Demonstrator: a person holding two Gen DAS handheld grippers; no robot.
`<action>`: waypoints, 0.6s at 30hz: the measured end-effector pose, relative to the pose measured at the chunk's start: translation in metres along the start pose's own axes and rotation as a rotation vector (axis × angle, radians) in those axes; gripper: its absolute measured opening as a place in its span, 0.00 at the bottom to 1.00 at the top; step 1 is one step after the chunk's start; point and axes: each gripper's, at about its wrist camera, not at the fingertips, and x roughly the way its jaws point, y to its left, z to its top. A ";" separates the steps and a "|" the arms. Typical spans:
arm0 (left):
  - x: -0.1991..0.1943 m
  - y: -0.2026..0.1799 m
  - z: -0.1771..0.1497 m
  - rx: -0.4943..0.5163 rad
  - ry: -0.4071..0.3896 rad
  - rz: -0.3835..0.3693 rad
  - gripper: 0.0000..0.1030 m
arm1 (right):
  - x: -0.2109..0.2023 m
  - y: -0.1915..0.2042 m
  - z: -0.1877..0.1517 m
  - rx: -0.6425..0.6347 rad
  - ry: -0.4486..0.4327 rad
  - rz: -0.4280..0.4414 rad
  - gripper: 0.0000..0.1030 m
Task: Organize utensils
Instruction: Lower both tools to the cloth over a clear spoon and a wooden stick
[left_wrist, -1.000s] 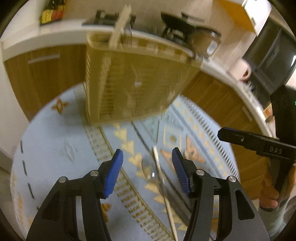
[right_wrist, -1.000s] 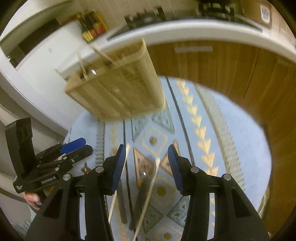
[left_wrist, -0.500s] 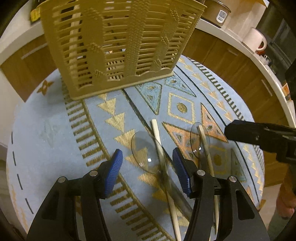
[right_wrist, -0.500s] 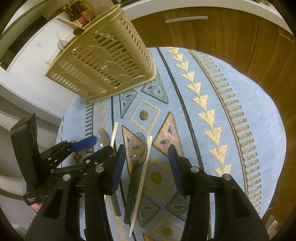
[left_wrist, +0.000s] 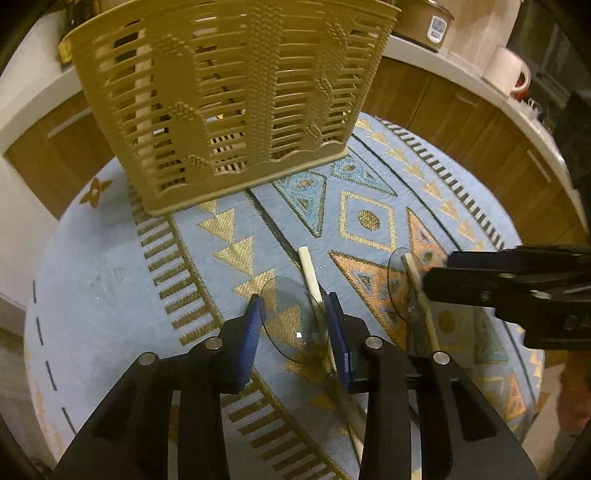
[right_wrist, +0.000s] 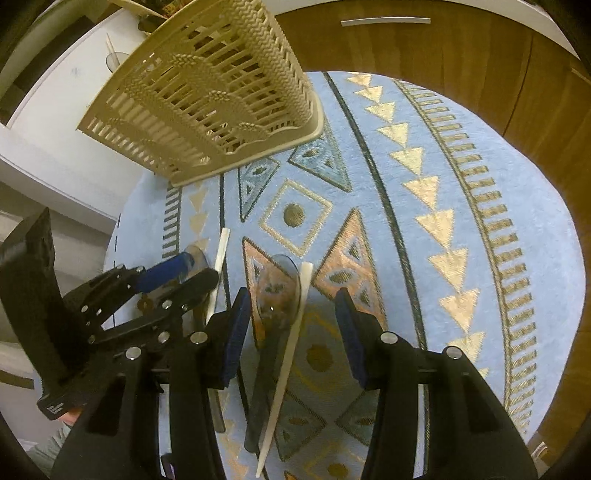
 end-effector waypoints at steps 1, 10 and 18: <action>-0.003 0.005 -0.001 -0.010 -0.005 -0.019 0.31 | 0.002 0.001 0.001 -0.002 -0.002 0.001 0.43; -0.024 0.044 0.002 -0.095 -0.023 -0.104 0.30 | 0.018 0.024 0.008 -0.059 0.012 0.030 0.43; -0.033 0.058 -0.003 -0.111 -0.046 -0.103 0.29 | 0.037 0.043 0.002 -0.123 0.051 -0.012 0.43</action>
